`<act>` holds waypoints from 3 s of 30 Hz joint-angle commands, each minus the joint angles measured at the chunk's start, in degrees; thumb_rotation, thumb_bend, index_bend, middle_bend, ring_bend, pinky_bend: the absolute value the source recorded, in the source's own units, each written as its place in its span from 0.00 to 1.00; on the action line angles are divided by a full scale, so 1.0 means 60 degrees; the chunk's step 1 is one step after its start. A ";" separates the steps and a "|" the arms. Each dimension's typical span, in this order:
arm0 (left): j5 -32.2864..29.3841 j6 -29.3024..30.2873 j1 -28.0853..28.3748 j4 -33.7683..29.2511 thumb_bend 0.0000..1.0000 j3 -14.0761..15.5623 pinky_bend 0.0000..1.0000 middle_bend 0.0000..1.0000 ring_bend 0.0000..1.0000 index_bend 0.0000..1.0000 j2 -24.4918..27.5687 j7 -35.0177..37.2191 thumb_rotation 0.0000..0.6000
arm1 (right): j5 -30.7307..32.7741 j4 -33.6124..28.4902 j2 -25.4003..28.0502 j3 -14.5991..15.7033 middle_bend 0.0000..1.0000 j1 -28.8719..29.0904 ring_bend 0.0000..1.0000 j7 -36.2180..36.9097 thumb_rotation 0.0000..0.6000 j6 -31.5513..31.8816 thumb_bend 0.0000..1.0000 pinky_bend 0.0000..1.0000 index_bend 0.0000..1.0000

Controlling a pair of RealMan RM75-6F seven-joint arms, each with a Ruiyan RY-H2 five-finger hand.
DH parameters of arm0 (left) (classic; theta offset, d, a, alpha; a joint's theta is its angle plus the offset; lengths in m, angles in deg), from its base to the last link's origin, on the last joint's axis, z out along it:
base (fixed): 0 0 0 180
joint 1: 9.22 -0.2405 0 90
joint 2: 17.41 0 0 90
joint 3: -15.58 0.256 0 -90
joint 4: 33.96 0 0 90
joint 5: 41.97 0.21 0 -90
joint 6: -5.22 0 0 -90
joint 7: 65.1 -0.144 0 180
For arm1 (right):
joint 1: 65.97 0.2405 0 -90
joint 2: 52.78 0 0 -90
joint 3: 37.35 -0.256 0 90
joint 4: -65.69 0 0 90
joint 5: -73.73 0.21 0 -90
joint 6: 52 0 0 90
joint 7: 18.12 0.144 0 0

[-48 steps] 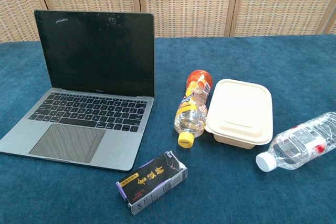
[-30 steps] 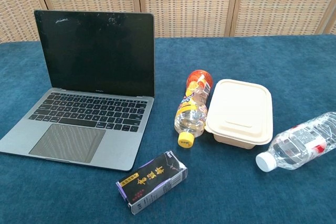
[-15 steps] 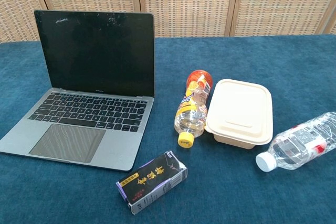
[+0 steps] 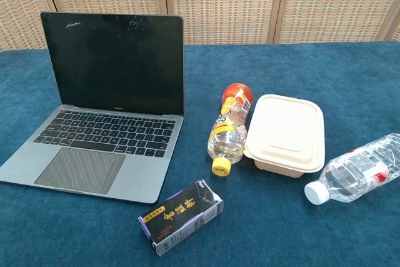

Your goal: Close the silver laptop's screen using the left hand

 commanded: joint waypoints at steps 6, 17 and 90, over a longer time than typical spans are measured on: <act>-0.0985 -0.1475 0.1106 -0.0944 0.76 -0.0706 0.00 0.00 0.00 0.00 0.0616 -0.0348 1.00 | 0.0057 0.0015 0.0002 -0.0010 0.00 0.0027 0.00 0.0057 1.00 -0.0071 0.00 0.00 0.00; -0.3826 -0.3254 0.3146 -0.0939 0.95 -0.1987 0.00 0.00 0.00 0.00 0.0734 -0.1779 1.00 | 0.0249 0.0037 0.0051 -0.0041 0.00 0.0083 0.00 0.0288 1.00 -0.0276 0.00 0.00 0.00; -0.8403 -0.3753 0.6806 0.1190 1.00 -0.1155 0.09 0.28 0.09 0.38 -0.0333 -0.2811 1.00 | 0.0431 0.0129 0.0108 -0.0083 0.00 0.0174 0.00 0.0602 1.00 -0.0395 0.00 0.00 0.00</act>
